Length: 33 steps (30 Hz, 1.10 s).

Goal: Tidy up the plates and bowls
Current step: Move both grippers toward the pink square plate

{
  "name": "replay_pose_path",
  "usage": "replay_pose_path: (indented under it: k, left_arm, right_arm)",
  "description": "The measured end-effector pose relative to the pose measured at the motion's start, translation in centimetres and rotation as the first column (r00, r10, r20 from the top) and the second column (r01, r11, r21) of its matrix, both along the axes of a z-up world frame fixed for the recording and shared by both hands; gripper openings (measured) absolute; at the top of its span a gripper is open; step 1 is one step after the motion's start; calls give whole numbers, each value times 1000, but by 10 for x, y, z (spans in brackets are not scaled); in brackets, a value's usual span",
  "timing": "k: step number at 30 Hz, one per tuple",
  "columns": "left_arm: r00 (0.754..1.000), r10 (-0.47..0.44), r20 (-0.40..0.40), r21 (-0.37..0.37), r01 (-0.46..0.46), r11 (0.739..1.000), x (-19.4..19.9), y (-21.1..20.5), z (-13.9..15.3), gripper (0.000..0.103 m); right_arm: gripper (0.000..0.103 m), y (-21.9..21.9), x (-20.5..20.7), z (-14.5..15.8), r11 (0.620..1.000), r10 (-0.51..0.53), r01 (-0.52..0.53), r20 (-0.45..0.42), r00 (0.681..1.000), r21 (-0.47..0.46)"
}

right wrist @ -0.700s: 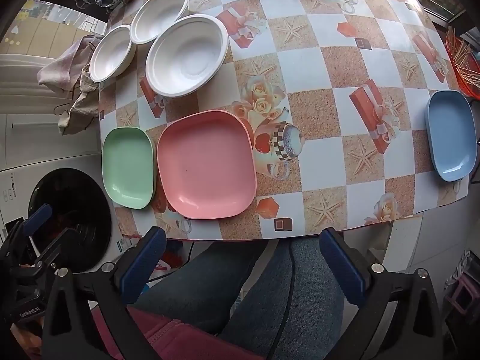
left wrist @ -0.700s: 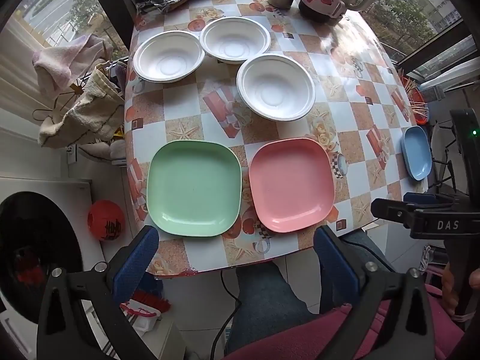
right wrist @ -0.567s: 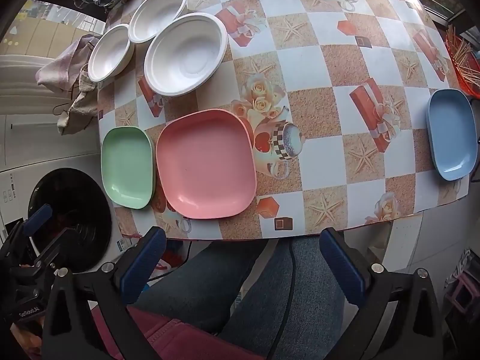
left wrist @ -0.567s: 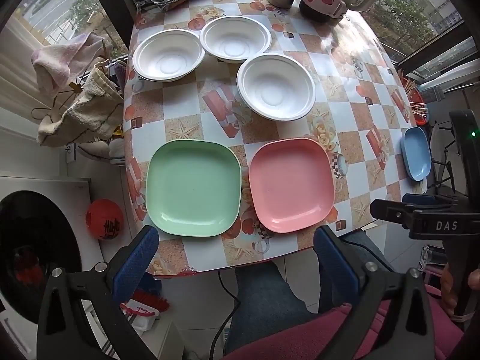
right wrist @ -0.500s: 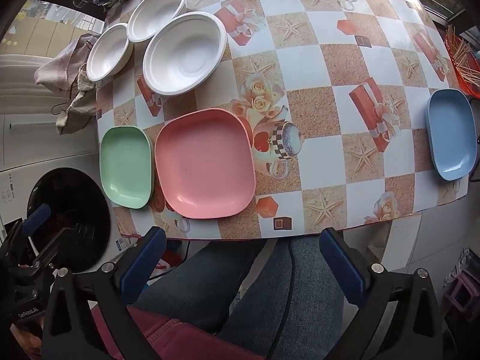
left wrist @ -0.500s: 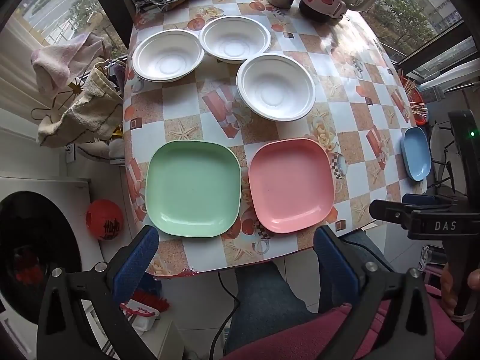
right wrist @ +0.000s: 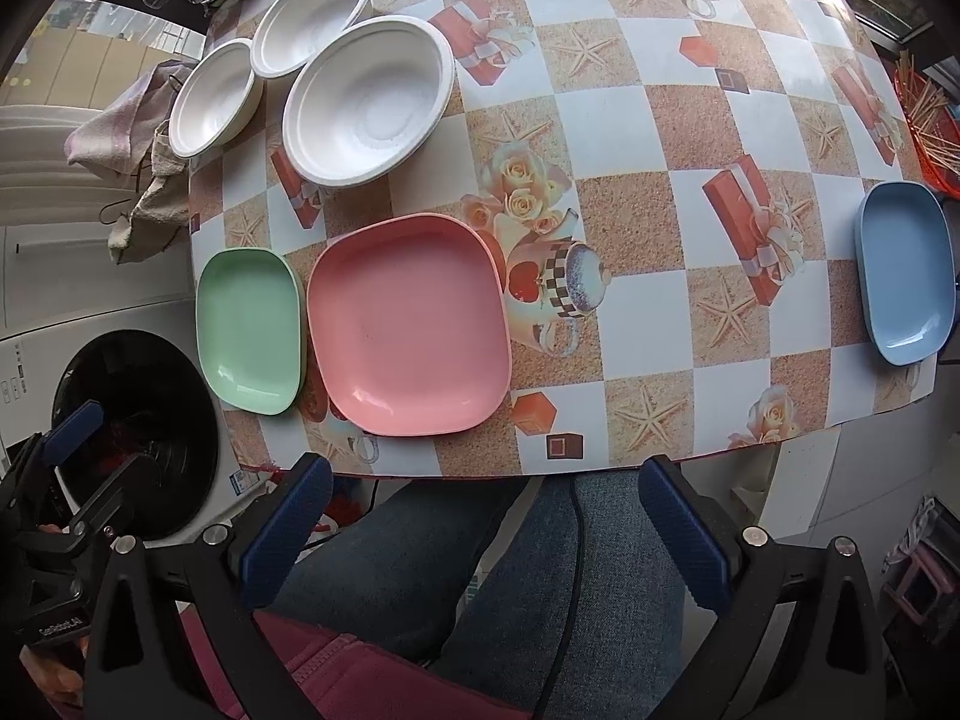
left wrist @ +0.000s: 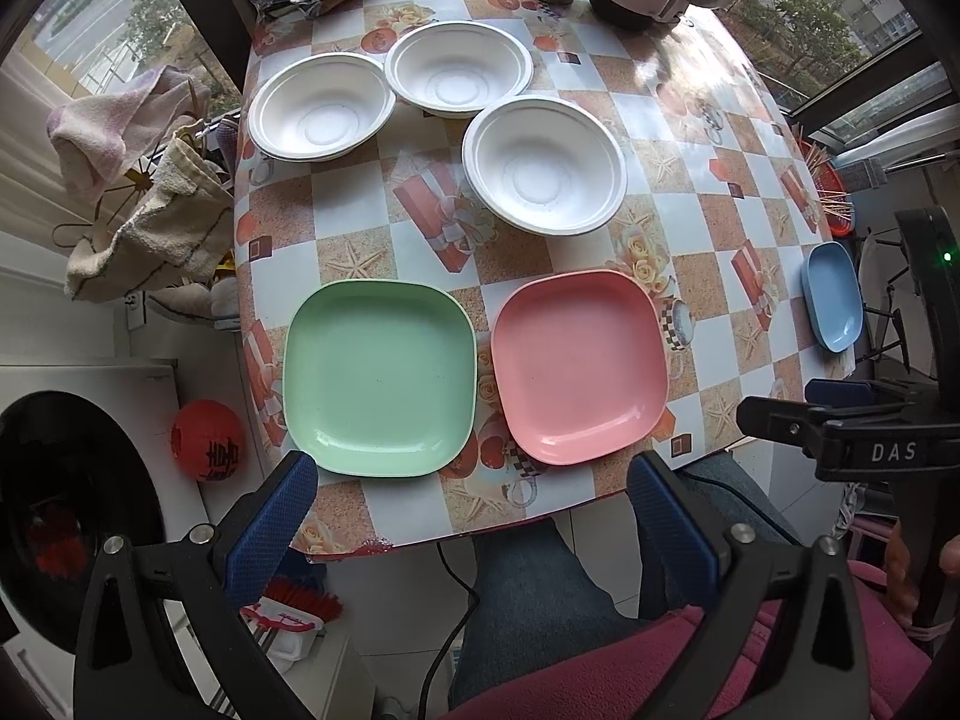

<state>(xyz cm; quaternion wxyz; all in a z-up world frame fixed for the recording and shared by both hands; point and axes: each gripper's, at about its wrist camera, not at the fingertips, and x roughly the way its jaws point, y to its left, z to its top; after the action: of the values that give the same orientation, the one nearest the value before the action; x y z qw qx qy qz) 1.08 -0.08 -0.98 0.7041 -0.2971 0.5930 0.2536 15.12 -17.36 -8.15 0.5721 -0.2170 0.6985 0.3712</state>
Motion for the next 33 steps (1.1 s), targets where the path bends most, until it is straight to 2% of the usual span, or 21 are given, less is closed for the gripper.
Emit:
replay_pose_path:
  k: [1,3,4,6,8,9,11,15,16,17,18,20,22,26,28,30,33]
  left_arm:
    - [1000,-11,19,-2,12,1000,4,-1,-2,103]
    - [999,-36,5,-21,36,999,12,-5,-7,103]
    - [998,-56,3,-40,56,998,17,-9,-9,103]
    - [994,-113,-6,-54,112,992,29,-19,-12,103]
    - [983,-171,-67,-28,169,985,41,-29,-17,103]
    - [969,-195,-154,-47,190,981,44,-29,-23,103]
    - [944,-224,-241,-57,216,975,54,-34,-29,103]
    - [920,-268,-286,-62,261,963,77,-44,-36,103]
    - [907,-280,-314,-64,274,960,83,-47,-39,103]
    - [902,-280,-328,-41,283,958,90,-50,-42,103]
    - [890,-299,-345,-43,303,952,97,-55,-43,103]
    - [856,-374,-356,-49,383,923,114,-70,-46,103]
    - [821,-410,-397,-14,441,897,126,-82,-47,103]
    - [784,-483,-391,-57,503,862,145,-103,-51,103]
    - [758,-516,-399,-50,544,838,152,-114,-52,103]
    - [746,-536,-395,-46,567,822,155,-121,-52,103]
    - [739,-552,-386,-49,581,813,154,-125,-51,103]
  right_arm:
    - [103,-1,-1,2,1000,8,-8,12,1000,-6]
    - [103,-7,-3,6,1000,14,-15,26,1000,25]
    - [103,-12,-3,10,998,4,-7,34,999,69]
    - [103,-24,-2,14,996,-14,10,51,999,87]
    - [103,-34,-1,19,996,-32,23,96,995,91]
    - [103,-39,0,20,996,-36,27,99,994,89]
    - [103,-47,5,22,995,-52,43,101,993,88]
    - [103,-68,20,21,995,-74,70,74,994,65]
    - [103,-75,24,19,995,-78,75,52,996,59]
    - [103,-85,27,17,994,-96,94,37,995,47]
    - [103,-95,30,19,992,-120,118,39,992,53]
    - [103,-117,33,21,984,-166,163,34,986,76]
    - [103,-134,36,20,976,-207,205,29,978,72]
    - [103,-159,37,22,959,-277,274,41,960,73]
    - [103,-167,37,18,951,-305,302,34,952,57]
    - [103,-174,38,16,941,-335,333,26,942,53]
    - [103,-179,40,16,929,-367,366,23,930,46]
